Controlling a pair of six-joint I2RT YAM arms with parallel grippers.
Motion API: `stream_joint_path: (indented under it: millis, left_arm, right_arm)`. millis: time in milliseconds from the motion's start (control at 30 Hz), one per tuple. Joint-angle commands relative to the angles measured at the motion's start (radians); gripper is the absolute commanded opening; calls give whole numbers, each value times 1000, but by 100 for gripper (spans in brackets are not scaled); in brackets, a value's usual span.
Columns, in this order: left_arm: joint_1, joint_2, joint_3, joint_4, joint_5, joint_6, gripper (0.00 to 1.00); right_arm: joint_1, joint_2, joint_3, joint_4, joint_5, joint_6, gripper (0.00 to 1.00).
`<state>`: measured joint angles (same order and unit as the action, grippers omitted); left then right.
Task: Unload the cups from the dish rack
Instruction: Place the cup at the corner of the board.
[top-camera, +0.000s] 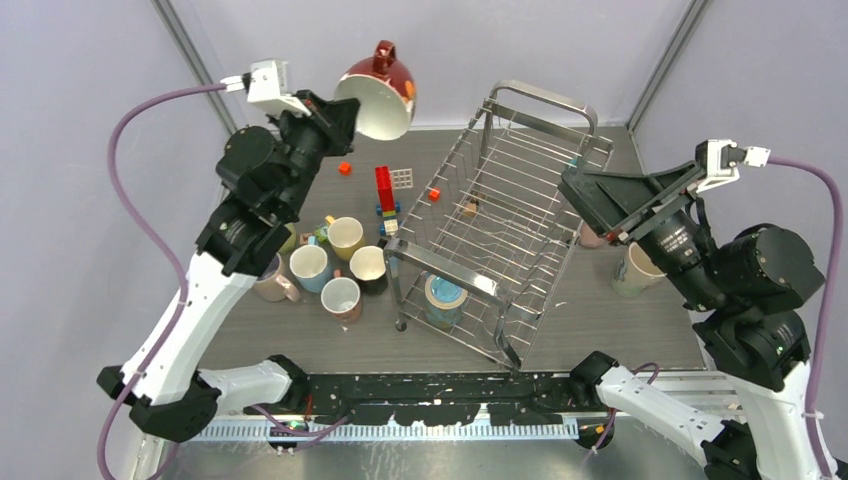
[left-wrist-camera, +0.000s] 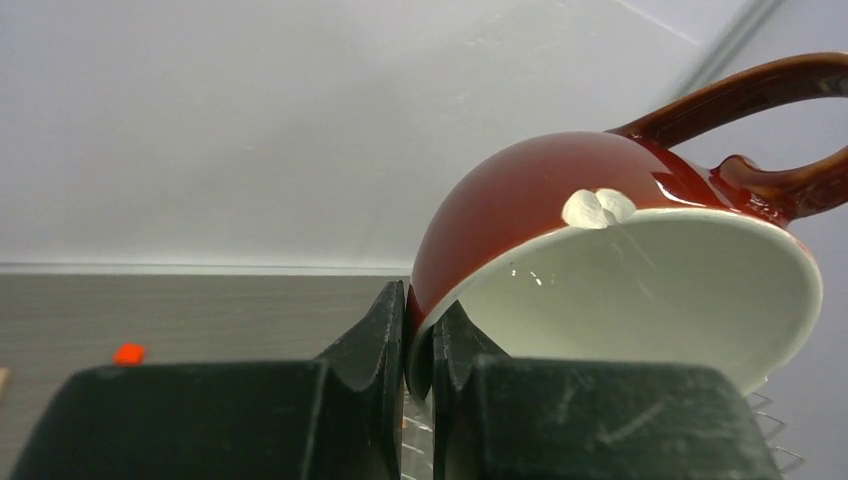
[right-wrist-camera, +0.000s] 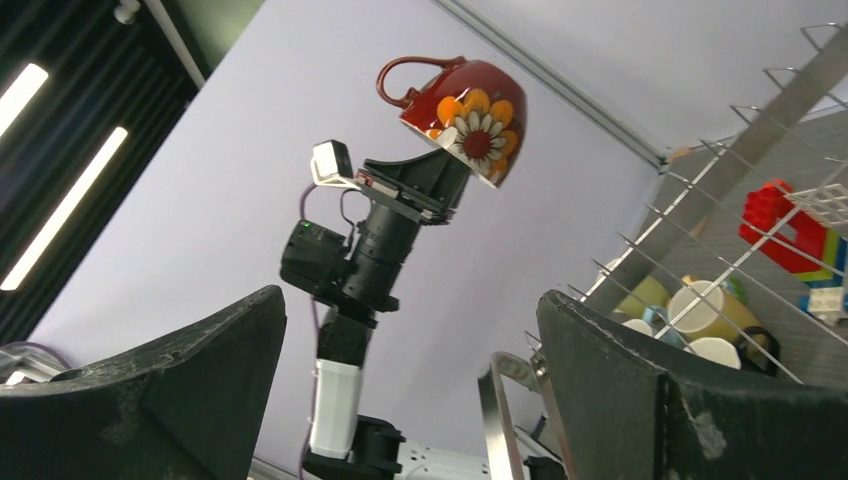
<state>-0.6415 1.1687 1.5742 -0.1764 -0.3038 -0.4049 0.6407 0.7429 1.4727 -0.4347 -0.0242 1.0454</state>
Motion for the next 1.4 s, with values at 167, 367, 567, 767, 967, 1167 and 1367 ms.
stream_joint_path:
  millis: [167,367,567,767,967,1167,1367]
  left_arm:
    - [51,-165,35,-315,-270,-51,0]
    - [68,-207,30,-577,-443,-144,0]
    - [107,-282,-54,-838,-549,-362,0]
    - [121,-326,-110,-1142,-598,-625,0]
    - [121,-394,-220,-1341,-578,-879,0]
    - [121,-463,-345,-1473,-518,-1152,0]
    - [121,-557,-544,-1480,-420,-1387,0]
  right_arm:
    - [5,-55,61,-202,21,-183,100]
    - [5,-74,84,-293,67,-241,100]
    - [5,-85,77,-365,76,-271,100]
    - [5,-79,65,-428,65,-296,100]
    - [4,-88,49,-447,45,-306,100]
    - [4,-107,23,-455,38,-302,100]
    - [5,-121,-12,-460,38,-289,100]
